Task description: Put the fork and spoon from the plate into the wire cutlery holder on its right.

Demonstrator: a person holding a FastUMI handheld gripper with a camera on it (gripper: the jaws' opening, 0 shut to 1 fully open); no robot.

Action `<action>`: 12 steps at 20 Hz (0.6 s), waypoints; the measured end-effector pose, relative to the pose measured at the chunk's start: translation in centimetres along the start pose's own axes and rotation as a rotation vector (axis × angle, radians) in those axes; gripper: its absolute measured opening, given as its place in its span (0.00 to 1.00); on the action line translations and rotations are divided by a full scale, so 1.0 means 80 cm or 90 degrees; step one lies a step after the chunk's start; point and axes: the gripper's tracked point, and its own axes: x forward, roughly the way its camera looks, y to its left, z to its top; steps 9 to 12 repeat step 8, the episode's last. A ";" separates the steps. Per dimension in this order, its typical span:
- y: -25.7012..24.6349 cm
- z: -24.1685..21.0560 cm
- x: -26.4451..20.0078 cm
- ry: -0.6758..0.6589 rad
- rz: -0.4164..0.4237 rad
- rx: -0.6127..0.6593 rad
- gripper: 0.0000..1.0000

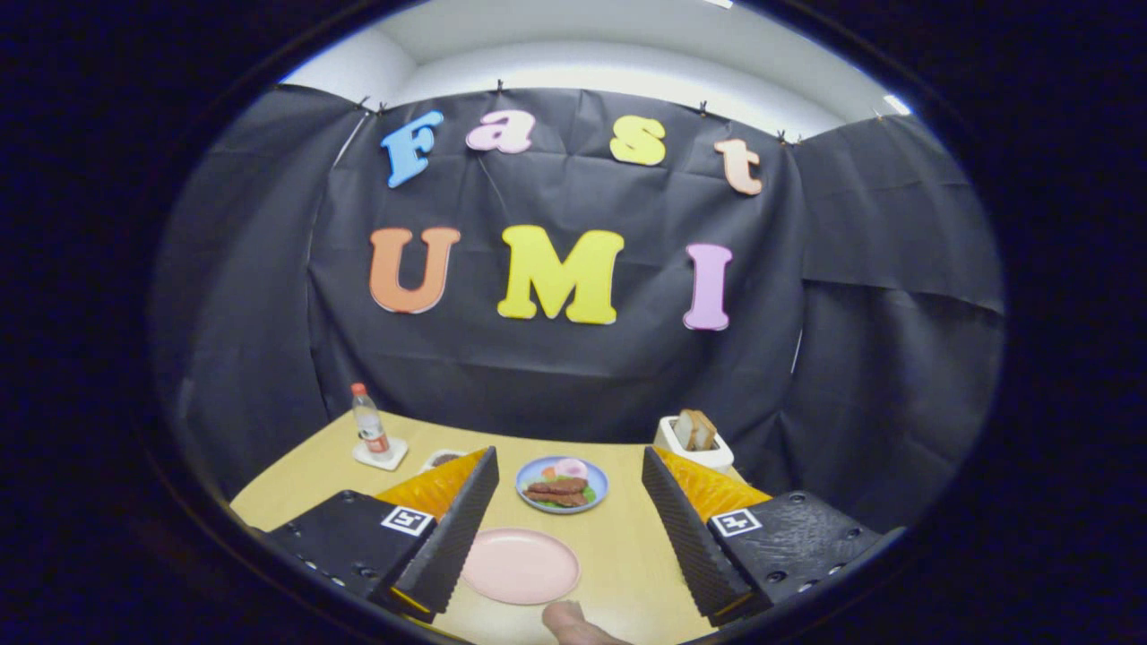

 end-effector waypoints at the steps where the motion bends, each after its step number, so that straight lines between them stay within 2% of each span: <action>1: 0.005 0.008 -0.008 -0.013 0.001 0.006 0.96; 8: 0.016 0.066 -0.075 -0.126 -0.019 -0.031 0.96; 12: 0.016 0.066 -0.075 -0.126 -0.019 -0.031 0.96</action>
